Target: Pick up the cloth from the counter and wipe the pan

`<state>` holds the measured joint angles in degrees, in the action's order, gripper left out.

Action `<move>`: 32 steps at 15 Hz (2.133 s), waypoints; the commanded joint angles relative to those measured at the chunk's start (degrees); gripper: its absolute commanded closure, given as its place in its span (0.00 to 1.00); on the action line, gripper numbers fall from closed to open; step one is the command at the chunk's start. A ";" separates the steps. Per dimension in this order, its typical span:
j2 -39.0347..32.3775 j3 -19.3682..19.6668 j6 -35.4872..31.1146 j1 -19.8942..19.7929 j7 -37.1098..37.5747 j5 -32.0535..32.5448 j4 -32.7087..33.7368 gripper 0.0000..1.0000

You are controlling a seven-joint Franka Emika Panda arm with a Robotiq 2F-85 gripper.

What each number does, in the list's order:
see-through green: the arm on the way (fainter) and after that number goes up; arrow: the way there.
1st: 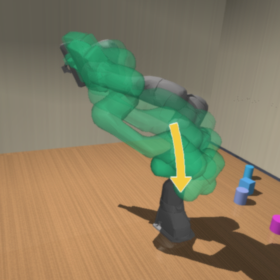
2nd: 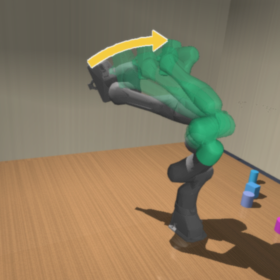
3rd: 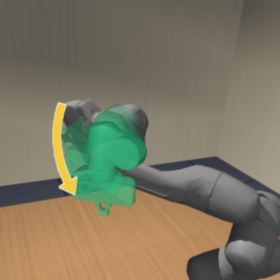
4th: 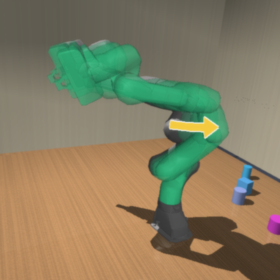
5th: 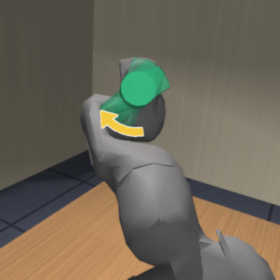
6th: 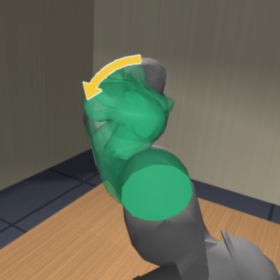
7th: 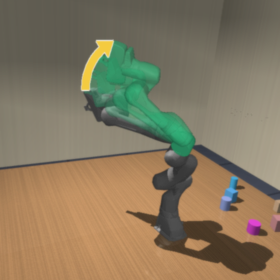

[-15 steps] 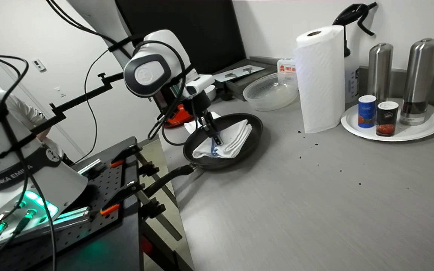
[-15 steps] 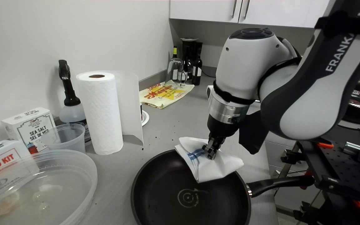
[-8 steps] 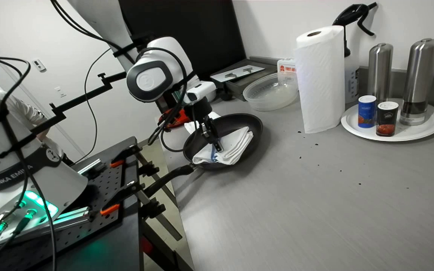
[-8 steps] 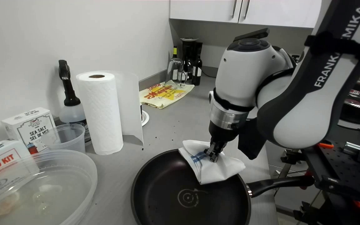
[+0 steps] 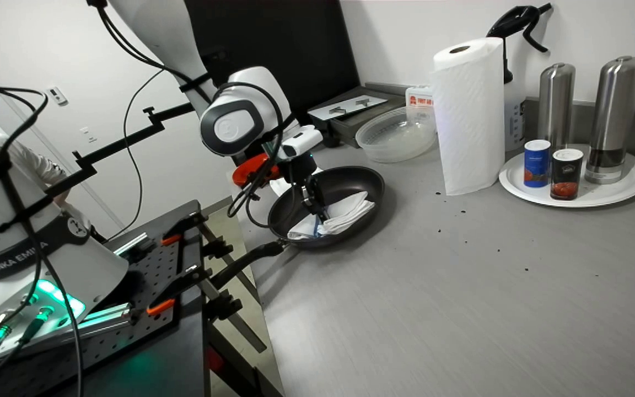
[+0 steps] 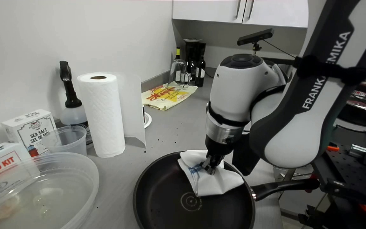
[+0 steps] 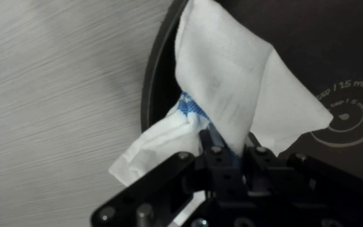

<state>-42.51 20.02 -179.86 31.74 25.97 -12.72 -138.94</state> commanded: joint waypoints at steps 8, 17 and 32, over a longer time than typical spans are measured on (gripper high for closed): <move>-7.45 4.43 -0.55 1.78 1.67 -2.26 7.40 0.97; -7.33 7.22 0.19 2.72 1.76 -2.40 7.68 0.97; -6.68 -0.92 7.53 -4.47 5.20 -2.48 10.16 0.97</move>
<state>-48.88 21.30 -174.50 28.85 30.36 -14.37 -130.30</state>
